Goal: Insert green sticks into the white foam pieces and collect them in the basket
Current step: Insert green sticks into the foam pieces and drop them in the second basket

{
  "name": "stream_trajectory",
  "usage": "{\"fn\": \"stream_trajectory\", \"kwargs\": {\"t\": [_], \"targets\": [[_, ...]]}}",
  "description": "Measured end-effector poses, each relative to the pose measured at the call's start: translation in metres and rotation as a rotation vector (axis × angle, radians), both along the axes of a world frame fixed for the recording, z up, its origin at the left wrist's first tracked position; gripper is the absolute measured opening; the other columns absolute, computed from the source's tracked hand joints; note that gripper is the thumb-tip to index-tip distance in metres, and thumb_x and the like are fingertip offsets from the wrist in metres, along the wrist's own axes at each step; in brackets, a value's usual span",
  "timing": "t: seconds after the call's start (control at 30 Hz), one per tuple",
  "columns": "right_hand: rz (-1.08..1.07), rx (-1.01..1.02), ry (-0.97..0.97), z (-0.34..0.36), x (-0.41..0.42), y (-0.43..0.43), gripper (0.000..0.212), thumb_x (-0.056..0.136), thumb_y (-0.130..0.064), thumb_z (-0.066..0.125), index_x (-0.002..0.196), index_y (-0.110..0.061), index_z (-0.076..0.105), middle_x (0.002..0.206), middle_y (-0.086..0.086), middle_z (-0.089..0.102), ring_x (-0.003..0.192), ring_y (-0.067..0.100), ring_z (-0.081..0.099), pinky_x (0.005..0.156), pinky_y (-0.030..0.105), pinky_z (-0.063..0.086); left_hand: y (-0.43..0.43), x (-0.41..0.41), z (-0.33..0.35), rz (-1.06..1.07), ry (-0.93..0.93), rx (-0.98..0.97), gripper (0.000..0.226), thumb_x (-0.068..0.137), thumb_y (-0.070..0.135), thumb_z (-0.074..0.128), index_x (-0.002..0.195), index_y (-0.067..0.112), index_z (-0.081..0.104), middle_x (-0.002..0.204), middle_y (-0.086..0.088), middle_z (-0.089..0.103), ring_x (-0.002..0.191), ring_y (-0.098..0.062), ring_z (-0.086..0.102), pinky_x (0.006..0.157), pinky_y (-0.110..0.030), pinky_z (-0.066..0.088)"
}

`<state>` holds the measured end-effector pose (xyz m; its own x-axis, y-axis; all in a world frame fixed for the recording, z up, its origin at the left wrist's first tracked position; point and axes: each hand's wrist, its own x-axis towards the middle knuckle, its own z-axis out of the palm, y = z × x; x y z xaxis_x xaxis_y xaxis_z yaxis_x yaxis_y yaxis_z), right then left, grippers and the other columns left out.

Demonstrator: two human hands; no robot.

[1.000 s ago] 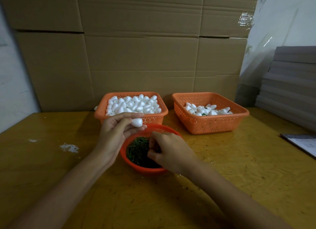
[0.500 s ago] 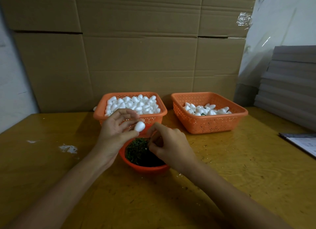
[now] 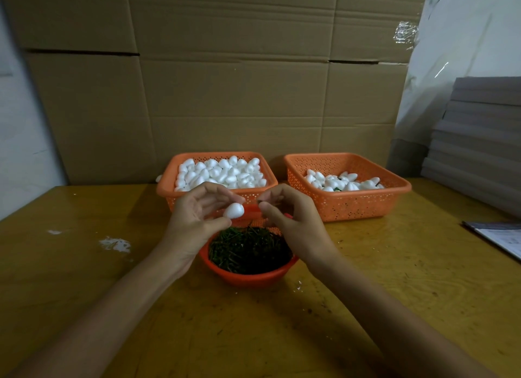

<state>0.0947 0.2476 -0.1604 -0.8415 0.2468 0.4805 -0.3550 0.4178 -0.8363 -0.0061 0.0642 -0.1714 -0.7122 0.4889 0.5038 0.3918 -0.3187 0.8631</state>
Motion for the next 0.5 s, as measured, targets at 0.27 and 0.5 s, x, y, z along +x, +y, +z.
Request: {"fn": "stream_trajectory", "kwargs": {"t": [0.27,0.5], "targets": [[-0.013,0.11,0.014,-0.0029,0.0007,0.0011,0.014,0.091,-0.016,0.08,0.099,-0.011,0.07,0.078,0.003,0.075,0.068,0.018,0.074,0.072,0.035,0.063,0.0011,0.0004,0.001,-0.052,-0.058,0.014,0.03,0.084,-0.002,0.062,0.097,0.017,0.082,0.118,-0.011,0.078,0.108,-0.023,0.074,0.082,-0.025,0.059],[0.017,0.143,0.017,-0.0016,0.0021,0.0015,0.011,0.092,-0.014,0.078,0.103,-0.011,0.078,0.083,0.001,0.079,0.076,0.016,0.076,0.078,0.037,0.064,0.0016,-0.0001,0.0014,-0.024,-0.107,0.04,0.031,0.09,-0.005,0.059,0.094,0.013,0.084,0.1,-0.013,0.078,0.087,-0.019,0.073,0.077,-0.027,0.06]]}}
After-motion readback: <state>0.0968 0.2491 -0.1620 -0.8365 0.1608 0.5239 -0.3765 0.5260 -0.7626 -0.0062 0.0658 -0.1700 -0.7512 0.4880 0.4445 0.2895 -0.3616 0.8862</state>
